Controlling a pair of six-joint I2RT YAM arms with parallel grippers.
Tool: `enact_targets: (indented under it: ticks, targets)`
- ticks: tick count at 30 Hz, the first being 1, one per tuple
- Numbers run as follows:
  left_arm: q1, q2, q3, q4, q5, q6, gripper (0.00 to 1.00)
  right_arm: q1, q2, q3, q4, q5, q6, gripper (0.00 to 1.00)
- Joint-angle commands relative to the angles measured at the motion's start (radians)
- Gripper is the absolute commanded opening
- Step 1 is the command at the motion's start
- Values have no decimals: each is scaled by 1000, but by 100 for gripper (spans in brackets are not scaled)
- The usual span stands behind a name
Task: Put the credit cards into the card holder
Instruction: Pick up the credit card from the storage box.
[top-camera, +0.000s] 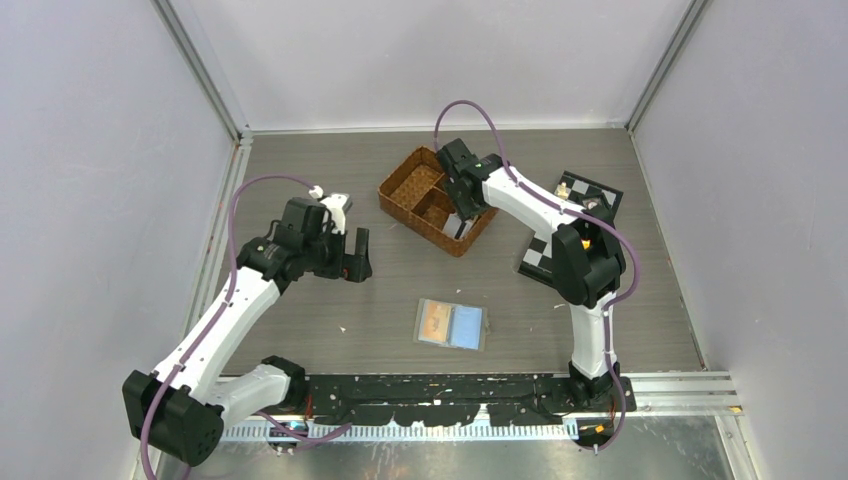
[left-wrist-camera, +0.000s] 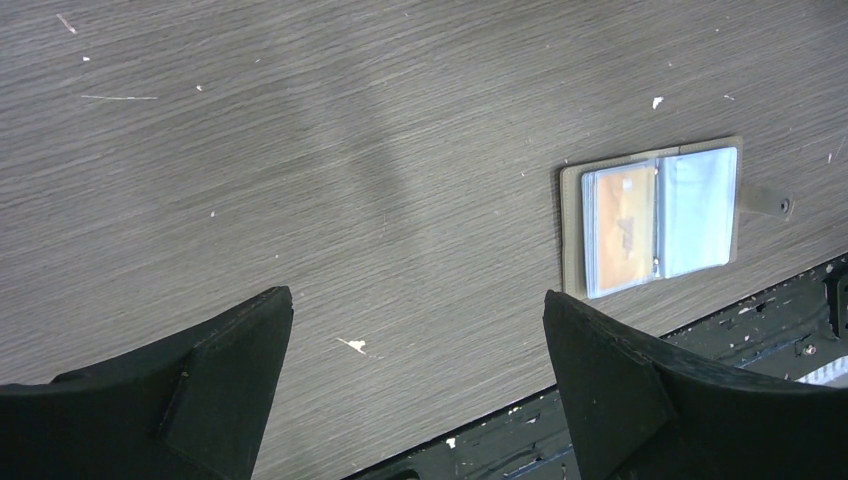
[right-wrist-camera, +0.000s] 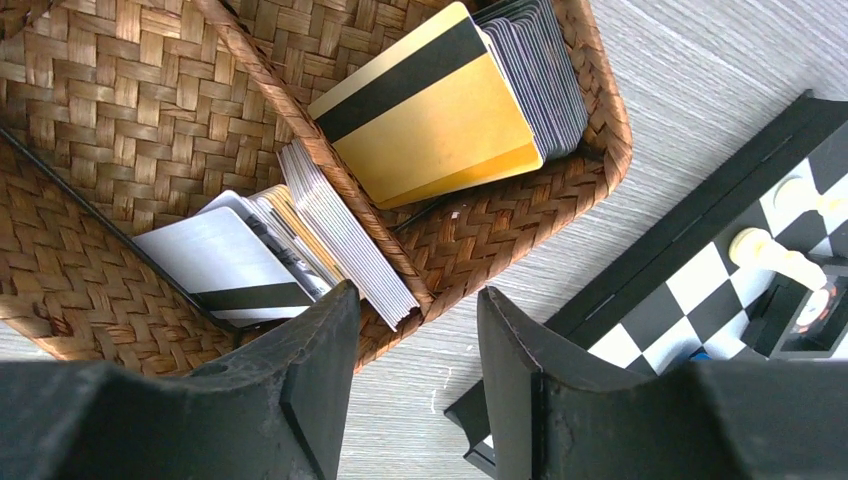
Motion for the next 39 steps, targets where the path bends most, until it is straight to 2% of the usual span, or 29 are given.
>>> enact_targets:
  ticks: [1,11,25,39]
  targets:
    - [7,-15,-4,1,11,20,99,-1,-31,38,8,63,-24,50]
    - [9,-8,-4,5,25,22,99,0,-56,35,19,38,-22,39]
    - [10,-5,-7,5,37,22,99,23,-69,43,36,45,-22,29]
    - [10,-2,-8,7,51,22,99,34,-68,54,41,50,-51,24]
